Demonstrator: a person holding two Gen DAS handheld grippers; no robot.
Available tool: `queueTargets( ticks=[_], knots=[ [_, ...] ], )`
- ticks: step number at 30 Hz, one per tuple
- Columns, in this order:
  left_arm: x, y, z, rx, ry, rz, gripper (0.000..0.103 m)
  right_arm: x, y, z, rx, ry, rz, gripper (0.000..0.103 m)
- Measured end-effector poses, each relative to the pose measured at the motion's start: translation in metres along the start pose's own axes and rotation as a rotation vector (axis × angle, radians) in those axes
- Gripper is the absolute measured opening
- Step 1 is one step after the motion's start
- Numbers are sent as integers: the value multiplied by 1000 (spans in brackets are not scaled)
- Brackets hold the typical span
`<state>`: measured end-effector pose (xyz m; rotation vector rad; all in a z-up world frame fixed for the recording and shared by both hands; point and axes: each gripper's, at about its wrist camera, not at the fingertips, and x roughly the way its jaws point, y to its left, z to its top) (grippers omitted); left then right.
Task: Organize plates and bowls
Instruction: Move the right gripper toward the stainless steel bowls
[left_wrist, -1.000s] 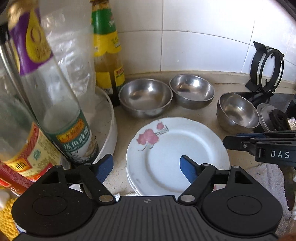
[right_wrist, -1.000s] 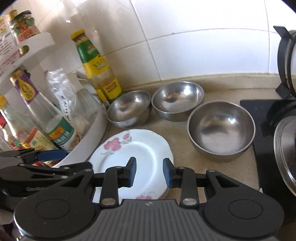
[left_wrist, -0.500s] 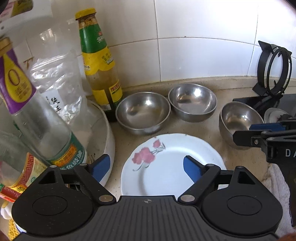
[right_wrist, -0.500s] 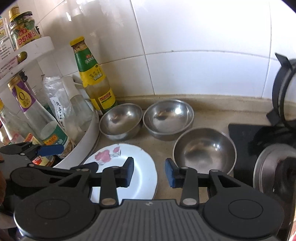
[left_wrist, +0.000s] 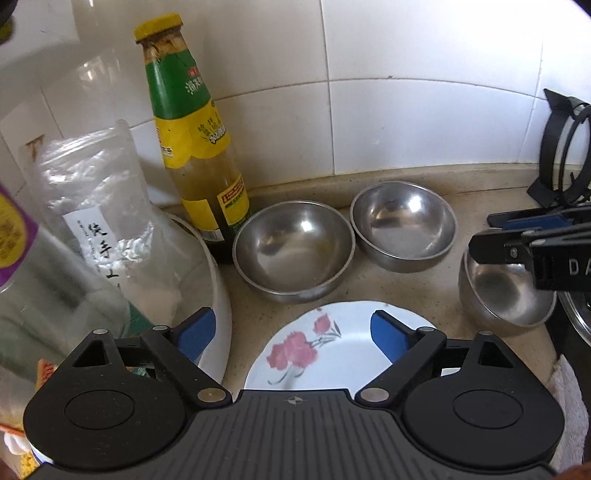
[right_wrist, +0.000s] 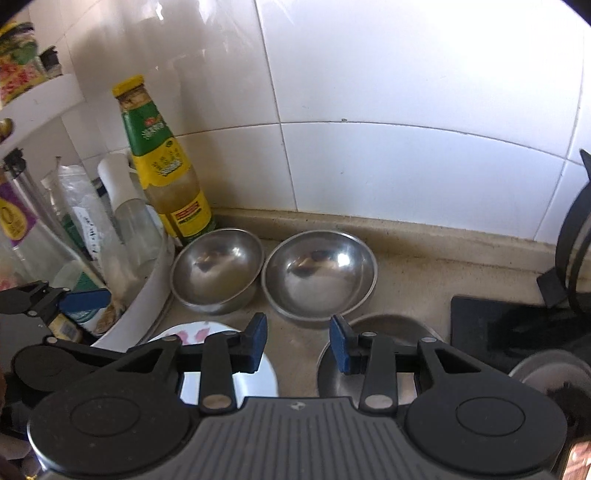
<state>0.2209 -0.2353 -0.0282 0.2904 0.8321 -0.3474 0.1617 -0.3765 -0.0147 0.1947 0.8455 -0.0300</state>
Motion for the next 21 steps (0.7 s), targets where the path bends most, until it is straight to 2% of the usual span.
queueTargets(
  ticks=[12,17,21],
  knots=[
    [31,12,17,-43,45,21,94,31,-13,18,-21,39,12,57],
    [43,20,25,-87,76,-11,94,42,-18,25,-16,65,25,57],
    [50,19,29,-97,83,-4,94,53,-20,28,-28,88,30,59]
  ],
)
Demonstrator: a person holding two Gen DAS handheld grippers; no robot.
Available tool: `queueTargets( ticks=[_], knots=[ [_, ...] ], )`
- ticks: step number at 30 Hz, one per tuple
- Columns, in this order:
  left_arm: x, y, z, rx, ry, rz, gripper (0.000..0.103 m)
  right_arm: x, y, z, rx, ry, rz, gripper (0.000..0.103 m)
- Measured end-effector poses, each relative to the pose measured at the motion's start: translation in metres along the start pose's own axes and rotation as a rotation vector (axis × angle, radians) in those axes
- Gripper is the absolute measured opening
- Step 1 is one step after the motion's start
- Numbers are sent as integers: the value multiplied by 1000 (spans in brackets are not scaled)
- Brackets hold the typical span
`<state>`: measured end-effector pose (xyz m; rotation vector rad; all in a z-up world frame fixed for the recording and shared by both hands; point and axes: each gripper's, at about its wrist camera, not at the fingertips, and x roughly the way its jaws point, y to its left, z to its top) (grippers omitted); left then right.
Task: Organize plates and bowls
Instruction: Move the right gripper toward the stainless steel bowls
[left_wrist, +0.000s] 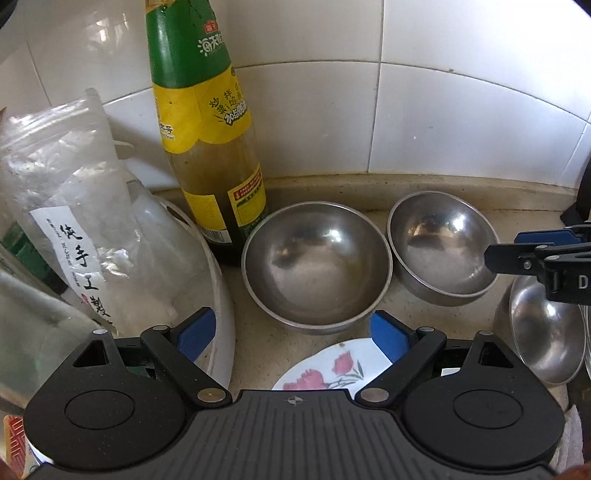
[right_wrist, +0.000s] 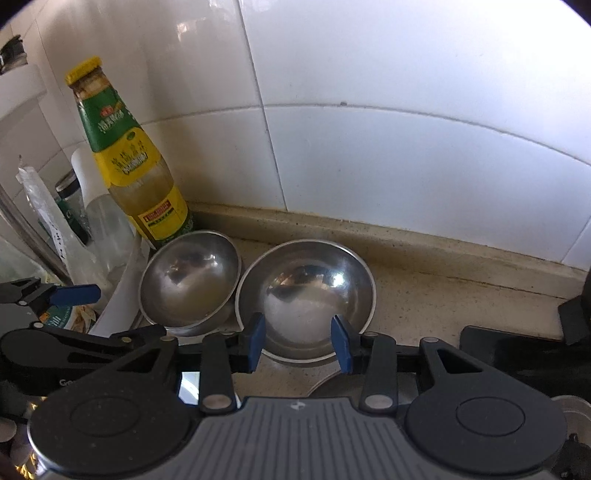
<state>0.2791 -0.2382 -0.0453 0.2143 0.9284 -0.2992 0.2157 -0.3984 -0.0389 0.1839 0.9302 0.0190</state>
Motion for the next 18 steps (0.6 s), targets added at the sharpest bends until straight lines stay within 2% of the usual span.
queueTargets(
  ticks=[7,12,18],
  knots=[
    [9,-5,6,5,-6,-4,94,21,-12,10,14,38,-5,59],
    [19,1,8,-46,12,5,94,33,0,31,-5,24,91,60],
    [24,4,8,-81,34,25,94,72,15,55,-63,79,124,60]
  ],
)
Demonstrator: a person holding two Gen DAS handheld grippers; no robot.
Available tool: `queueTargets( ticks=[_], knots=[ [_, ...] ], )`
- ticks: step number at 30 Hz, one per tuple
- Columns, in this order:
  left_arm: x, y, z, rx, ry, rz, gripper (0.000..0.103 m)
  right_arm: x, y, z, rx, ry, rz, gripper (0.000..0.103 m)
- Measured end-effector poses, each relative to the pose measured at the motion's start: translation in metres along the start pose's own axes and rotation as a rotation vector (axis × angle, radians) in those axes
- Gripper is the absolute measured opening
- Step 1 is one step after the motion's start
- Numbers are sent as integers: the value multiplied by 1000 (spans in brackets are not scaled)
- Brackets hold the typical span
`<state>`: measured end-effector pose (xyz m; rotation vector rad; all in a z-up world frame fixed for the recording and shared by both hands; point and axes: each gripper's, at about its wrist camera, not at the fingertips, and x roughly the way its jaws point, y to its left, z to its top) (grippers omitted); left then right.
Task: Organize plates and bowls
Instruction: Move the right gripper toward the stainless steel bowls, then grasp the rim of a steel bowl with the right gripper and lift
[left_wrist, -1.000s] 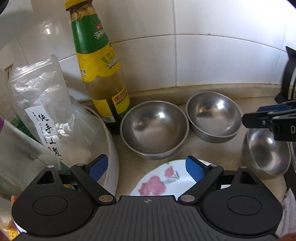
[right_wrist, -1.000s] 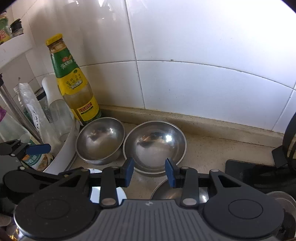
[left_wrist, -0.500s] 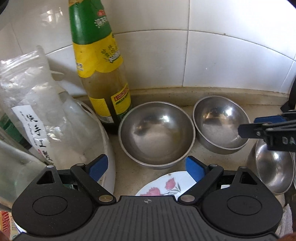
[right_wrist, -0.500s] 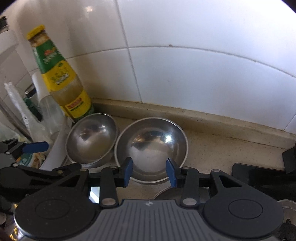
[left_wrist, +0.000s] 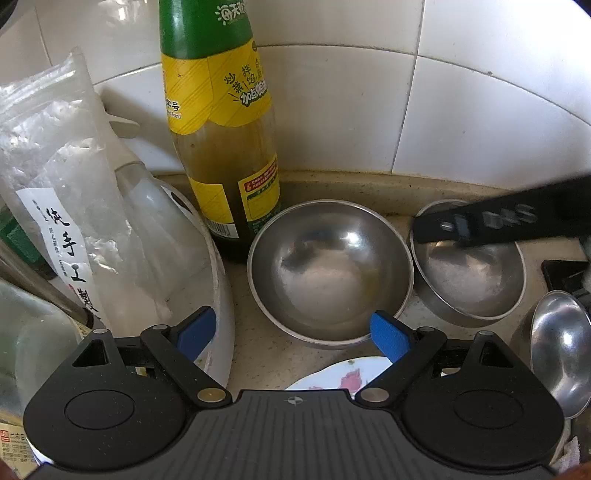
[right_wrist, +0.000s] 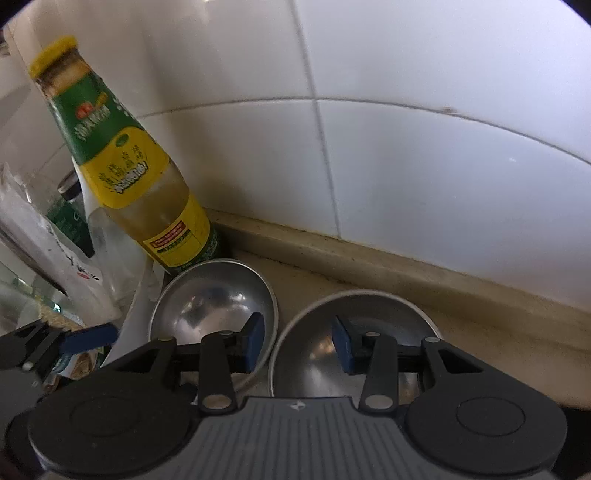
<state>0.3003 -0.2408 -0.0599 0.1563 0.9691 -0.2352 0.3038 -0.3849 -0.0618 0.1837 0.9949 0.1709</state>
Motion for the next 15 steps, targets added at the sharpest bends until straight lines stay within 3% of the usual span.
queueTargets(
  ticks=[15],
  knots=[
    [-13,2,-10,-111,20,17,94,39,11,30,-144,13,106,60]
  ],
)
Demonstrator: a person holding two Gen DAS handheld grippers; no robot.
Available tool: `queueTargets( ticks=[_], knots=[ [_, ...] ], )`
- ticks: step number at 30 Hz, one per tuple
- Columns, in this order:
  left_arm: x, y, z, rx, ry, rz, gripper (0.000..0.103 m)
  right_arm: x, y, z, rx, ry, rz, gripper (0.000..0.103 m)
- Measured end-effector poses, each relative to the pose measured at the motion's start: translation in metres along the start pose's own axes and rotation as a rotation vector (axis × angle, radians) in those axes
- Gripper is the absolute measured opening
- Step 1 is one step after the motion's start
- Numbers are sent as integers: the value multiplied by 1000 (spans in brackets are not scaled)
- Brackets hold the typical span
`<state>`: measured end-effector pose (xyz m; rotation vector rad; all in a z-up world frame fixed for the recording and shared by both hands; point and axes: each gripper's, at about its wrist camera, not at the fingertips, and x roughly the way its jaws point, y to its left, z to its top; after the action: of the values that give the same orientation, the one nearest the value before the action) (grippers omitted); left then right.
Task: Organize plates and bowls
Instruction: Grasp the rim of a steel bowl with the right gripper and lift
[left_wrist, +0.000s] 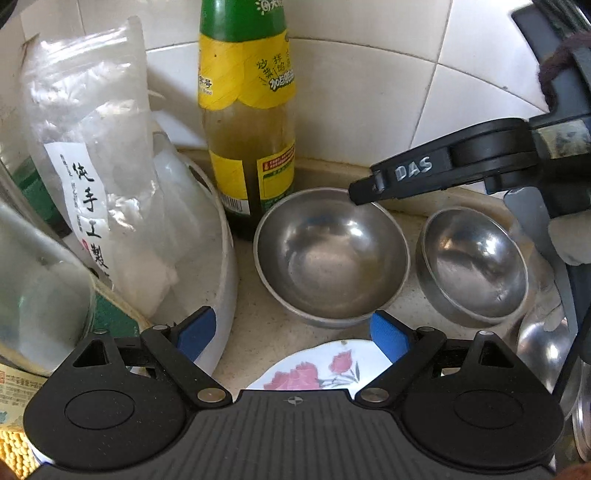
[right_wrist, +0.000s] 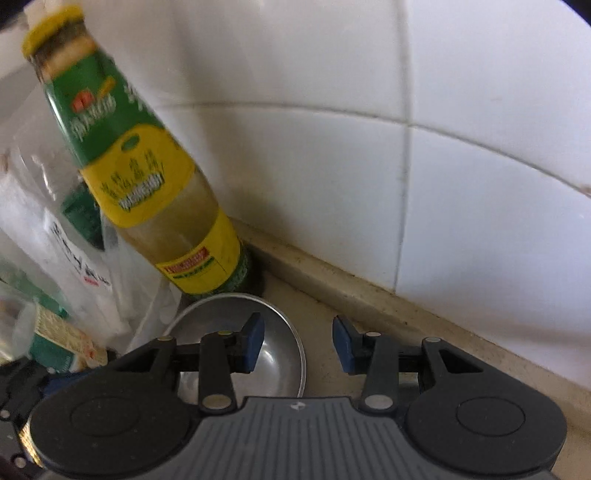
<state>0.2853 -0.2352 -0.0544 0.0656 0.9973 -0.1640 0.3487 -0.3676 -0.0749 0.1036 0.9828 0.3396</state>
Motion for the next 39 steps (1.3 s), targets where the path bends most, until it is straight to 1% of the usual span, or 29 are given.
queueTargets(
  ticks=[3,5,8,10,11,12,15,16,17,20,23,25,26,28,31,32,35,36,37,39],
  knots=[
    [5,-4,3,-8,-8,26,96,12,0,0,-17,41,13,60],
    [7,-4,6,-23,-8,30,96,18,-2,-3,-16,64,16,60],
    [9,-4,8,-29,-11,32,96,23,-3,-8,-3,92,49,59],
    [6,-4,7,-33,-11,26,96,29,-5,-12,-1,117,43,49],
    [4,-4,6,-35,-7,16,96,31,-4,-15,-5,115,37,45],
    [3,-3,6,-41,-2,4,96,32,-5,-15,3,119,38,38],
    [-2,-3,4,-43,3,-18,96,27,-11,-16,50,129,94,34],
    [-3,-4,2,-39,4,-19,96,25,-13,-16,59,136,115,34],
    [-4,-4,1,-36,6,-19,96,23,-13,-17,61,138,118,34],
    [-4,-4,-1,-35,16,-17,96,17,-18,-21,59,123,104,33],
    [-1,-3,-4,-38,23,-13,97,2,-37,-23,104,99,86,34],
    [2,-4,-3,-46,25,-23,97,-4,-47,-22,148,88,106,35],
    [4,-5,-2,-49,25,-27,97,-6,-51,-22,170,85,121,35],
    [9,-8,2,-54,21,-24,98,-11,-56,-23,182,64,102,35],
    [17,-16,10,-40,17,-23,98,-11,-65,-25,211,65,97,36],
    [19,-19,13,-37,12,-16,98,-12,-68,-25,230,66,117,36],
    [27,-23,24,-47,2,-39,98,-16,-75,-26,289,51,215,36],
    [29,-23,26,-55,3,-54,98,-21,-77,-27,290,47,226,36],
    [29,-24,28,-57,5,-71,98,-23,-73,-26,276,44,218,36],
    [26,-26,30,-49,-7,-81,97,-26,-71,-26,264,42,208,37]
  ],
)
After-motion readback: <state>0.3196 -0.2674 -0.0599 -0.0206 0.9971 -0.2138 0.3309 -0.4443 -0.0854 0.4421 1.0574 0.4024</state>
